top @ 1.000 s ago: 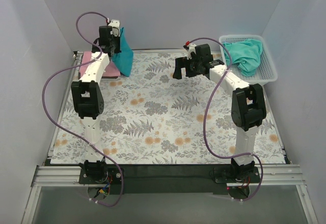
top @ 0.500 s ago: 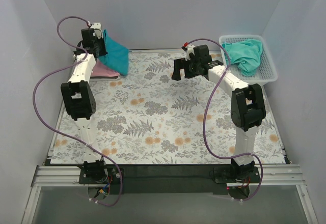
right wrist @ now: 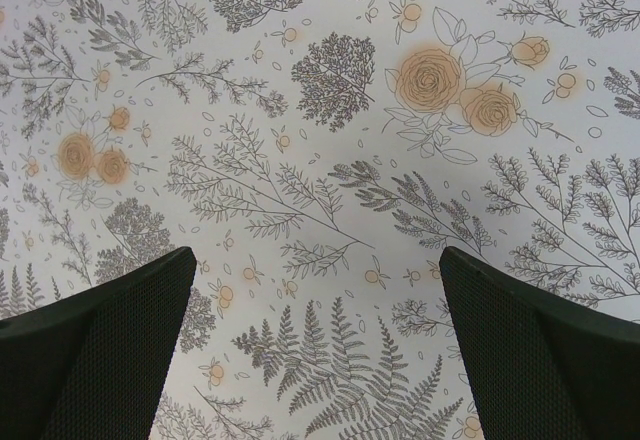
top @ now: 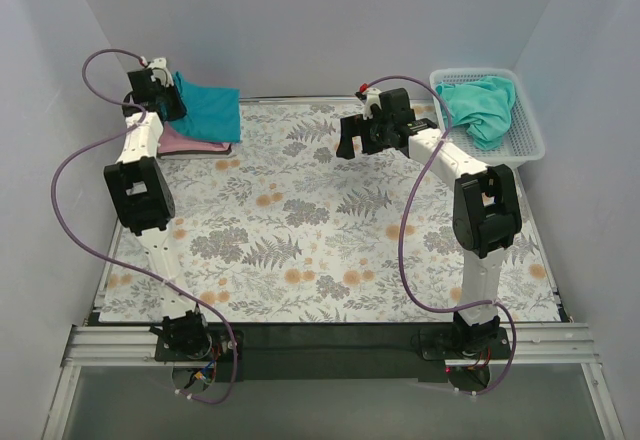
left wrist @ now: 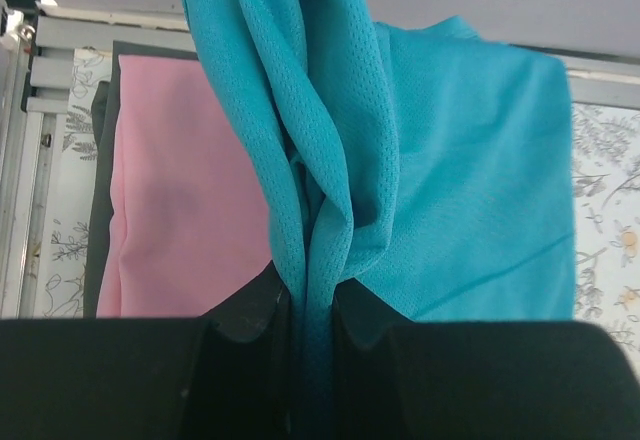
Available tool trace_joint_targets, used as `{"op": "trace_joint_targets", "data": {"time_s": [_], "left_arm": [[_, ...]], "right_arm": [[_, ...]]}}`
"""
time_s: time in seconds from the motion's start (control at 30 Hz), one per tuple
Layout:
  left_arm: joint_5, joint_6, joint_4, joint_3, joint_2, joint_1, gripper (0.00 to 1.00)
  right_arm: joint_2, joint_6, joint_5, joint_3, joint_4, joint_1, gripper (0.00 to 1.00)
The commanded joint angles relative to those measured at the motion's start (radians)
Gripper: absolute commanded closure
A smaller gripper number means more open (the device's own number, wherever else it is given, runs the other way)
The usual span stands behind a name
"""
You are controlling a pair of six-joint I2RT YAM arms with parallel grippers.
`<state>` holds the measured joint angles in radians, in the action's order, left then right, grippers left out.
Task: Fold and stack the t-shirts
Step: Neatly place the folded tshirt to the corner
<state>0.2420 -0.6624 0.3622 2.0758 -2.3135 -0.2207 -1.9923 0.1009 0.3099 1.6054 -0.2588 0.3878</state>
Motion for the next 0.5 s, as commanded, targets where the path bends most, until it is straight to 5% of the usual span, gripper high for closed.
{"op": "trace_joint_targets", "data": {"time_s": [0.0,0.47], "left_arm": [[0.029,0.020,-0.014,0.038,-0.007,-0.009,0.86],[0.017,0.058,-0.025,0.066,-0.081,-0.062,0.86]], "right_arm": [[0.024,-0.017,0.012,-0.001,0.020,0.008,0.02],[0.021,-0.023,0.015,0.005,0.012,0.023,0.02]]}}
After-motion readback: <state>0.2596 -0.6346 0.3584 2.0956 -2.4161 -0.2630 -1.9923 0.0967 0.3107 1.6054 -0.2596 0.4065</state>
